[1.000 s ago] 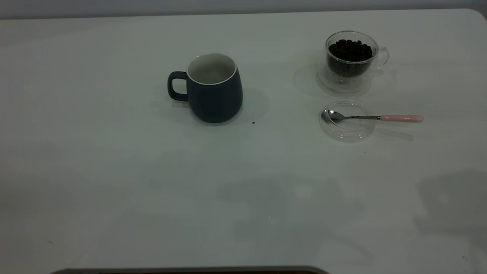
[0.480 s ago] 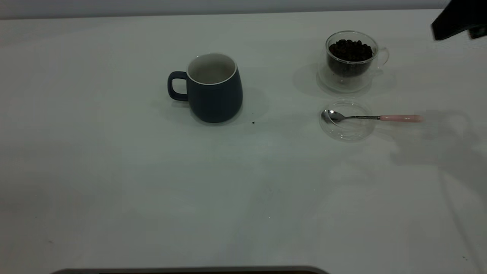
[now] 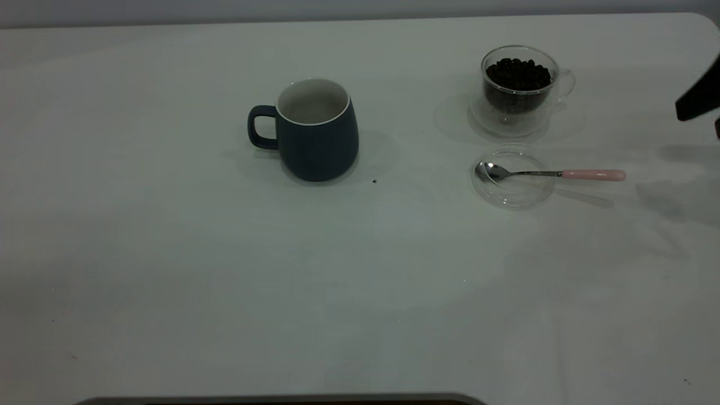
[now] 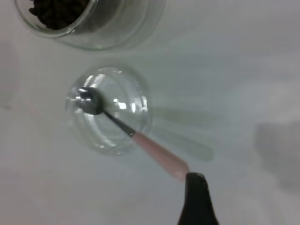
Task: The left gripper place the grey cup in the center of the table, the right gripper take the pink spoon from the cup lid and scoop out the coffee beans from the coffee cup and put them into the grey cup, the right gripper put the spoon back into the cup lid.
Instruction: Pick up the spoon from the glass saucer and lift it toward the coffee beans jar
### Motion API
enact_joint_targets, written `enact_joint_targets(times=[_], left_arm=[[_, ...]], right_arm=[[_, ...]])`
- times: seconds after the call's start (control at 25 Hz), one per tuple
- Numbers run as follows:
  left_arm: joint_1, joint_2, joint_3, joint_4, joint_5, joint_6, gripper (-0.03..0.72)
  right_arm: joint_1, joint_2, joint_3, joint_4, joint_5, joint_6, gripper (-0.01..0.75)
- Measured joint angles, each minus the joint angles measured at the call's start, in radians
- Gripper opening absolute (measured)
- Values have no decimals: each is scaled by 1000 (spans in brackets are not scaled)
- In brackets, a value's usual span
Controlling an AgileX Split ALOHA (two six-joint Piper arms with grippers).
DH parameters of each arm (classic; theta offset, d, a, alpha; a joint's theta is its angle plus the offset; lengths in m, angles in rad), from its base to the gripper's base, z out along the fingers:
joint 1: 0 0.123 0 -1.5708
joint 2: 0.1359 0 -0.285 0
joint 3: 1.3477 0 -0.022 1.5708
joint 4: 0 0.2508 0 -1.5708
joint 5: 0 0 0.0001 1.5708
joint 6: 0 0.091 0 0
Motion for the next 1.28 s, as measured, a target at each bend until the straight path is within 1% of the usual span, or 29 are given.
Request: enact_joint_targets(times=[0.16, 0.28, 0.44, 0.68, 0.84, 0.96, 1.12, 1.28], left_arm=[[0, 0, 0, 0, 0, 0, 569], [0, 0, 0, 0, 0, 0, 569], [0, 0, 0, 0, 0, 0, 569], [0, 0, 0, 0, 0, 2, 569], [0, 0, 0, 0, 0, 2, 569], [0, 0, 0, 0, 0, 2, 569], [0, 0, 0, 0, 0, 2, 569], [0, 0, 0, 0, 0, 2, 569]], right_arm=[[-69, 98, -11, 121, 135, -122, 591], [-76, 172, -16, 264, 208, -234, 591], [-76, 267, -19, 365, 245, -325, 591], [-76, 353, -26, 414, 263, -347, 591], [-58, 395, -27, 448, 294, -367, 591], [-23, 413, -35, 483, 326, -390, 591], [24, 429, -37, 531, 334, -413, 591], [41, 438, -38, 564, 336, -429, 591]])
